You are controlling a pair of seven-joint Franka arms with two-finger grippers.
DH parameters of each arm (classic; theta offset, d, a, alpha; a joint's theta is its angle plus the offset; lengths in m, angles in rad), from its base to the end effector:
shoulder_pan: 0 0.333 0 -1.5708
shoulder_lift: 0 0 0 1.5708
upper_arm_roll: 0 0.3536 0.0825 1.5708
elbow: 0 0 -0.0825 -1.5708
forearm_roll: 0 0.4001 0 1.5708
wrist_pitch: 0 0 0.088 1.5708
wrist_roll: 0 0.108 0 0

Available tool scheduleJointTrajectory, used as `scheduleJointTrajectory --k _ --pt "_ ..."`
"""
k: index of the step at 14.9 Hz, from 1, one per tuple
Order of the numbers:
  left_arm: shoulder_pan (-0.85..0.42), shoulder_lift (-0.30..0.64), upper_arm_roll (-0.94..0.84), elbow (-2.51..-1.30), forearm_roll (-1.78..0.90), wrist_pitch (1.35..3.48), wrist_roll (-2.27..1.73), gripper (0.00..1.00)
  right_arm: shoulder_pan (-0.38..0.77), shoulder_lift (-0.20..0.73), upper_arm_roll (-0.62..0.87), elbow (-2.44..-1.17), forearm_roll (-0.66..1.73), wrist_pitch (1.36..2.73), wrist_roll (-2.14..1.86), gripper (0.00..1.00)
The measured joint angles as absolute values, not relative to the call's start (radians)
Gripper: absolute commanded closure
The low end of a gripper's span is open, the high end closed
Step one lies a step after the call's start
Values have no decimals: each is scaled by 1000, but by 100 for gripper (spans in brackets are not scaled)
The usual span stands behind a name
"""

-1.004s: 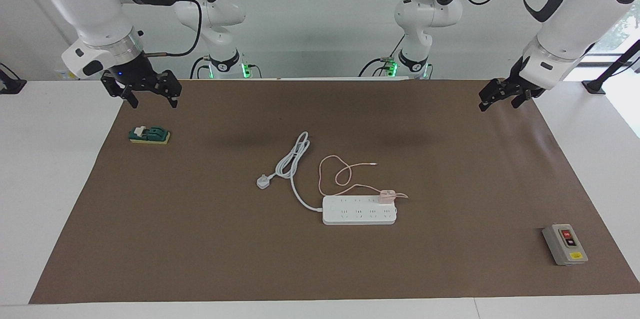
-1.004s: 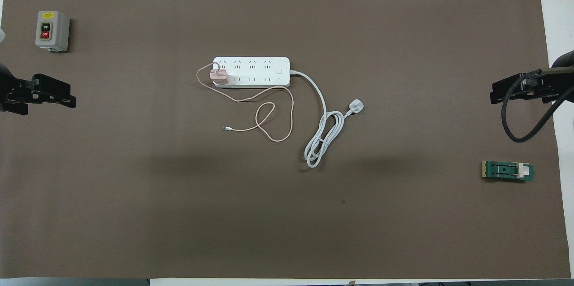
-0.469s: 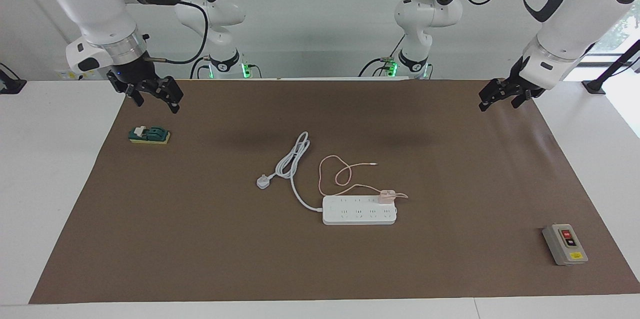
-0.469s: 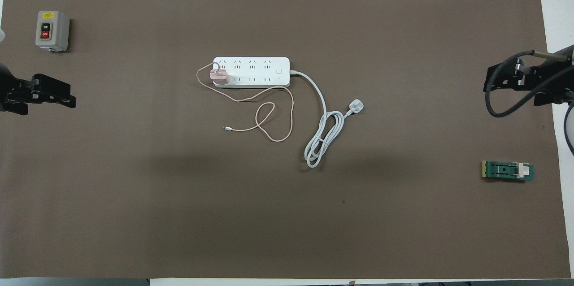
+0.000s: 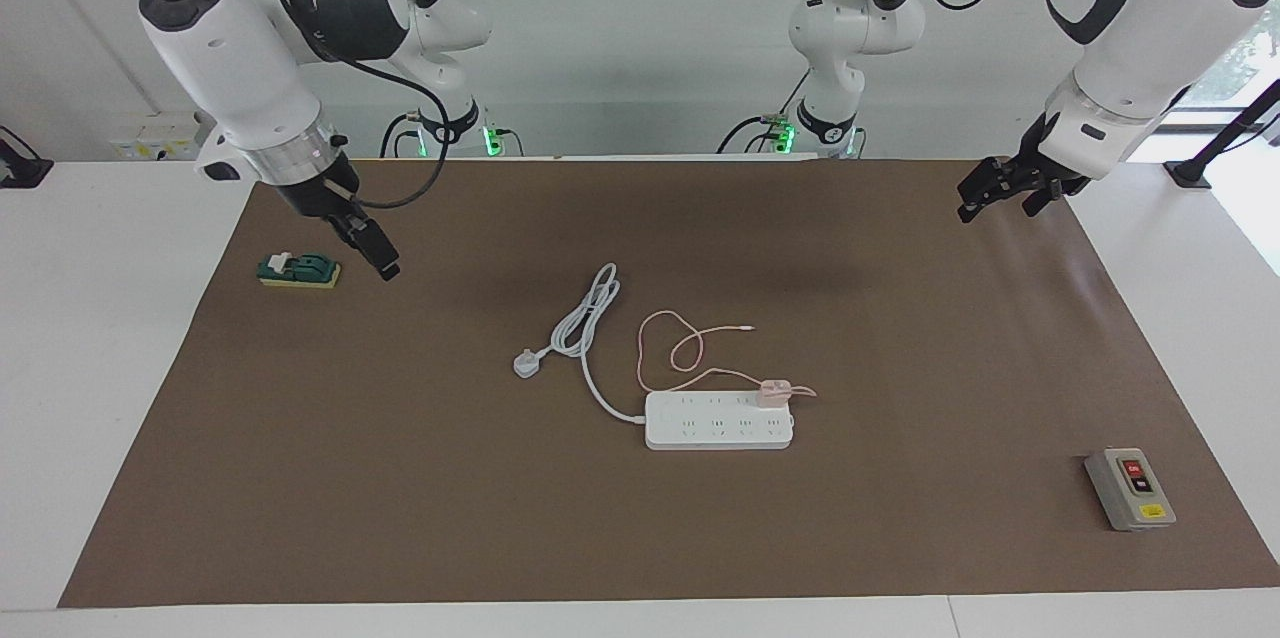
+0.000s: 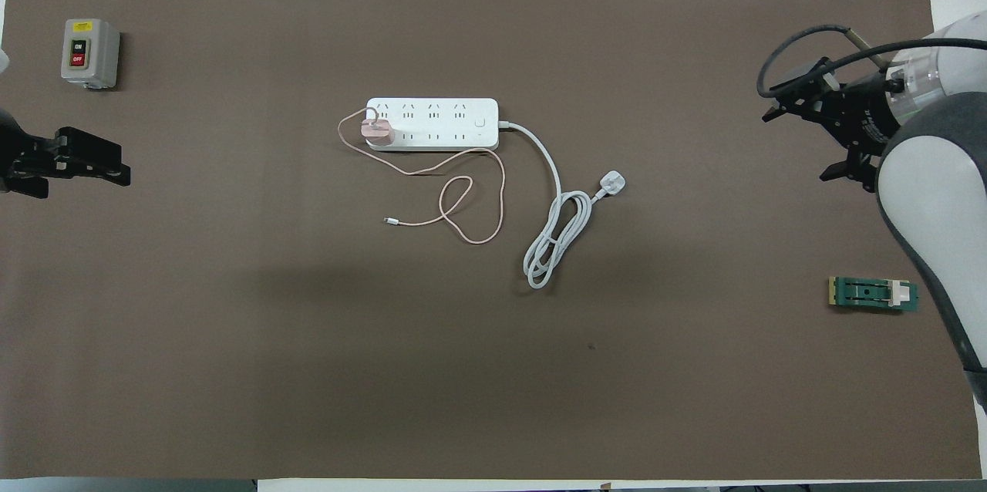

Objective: Unplug charger and place it aside
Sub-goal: 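Move the right gripper to the power strip while the left gripper reaches the charger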

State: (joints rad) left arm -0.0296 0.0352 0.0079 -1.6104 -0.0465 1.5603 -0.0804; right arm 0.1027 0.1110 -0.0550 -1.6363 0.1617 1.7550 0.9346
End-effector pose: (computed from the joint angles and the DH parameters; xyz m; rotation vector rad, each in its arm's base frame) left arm 0.5783 -0.0177 0.6209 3.0954 0.0932 -0.1356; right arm 0.6170 0.0457 0.5801 -2.6923 1.3265 0.0980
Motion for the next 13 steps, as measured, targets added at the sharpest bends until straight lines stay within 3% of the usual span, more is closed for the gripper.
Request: scheduleJointTrajectory --k 7,13 --pt "-32 28 10 -1620 -46 1553 -188 0 130 197 -54 -1623 455 1803 1289 1" --pt "-55 28 0 -1633 -56 1619 -604 0 233 314 -53 -1590 646 1983 1438 1"
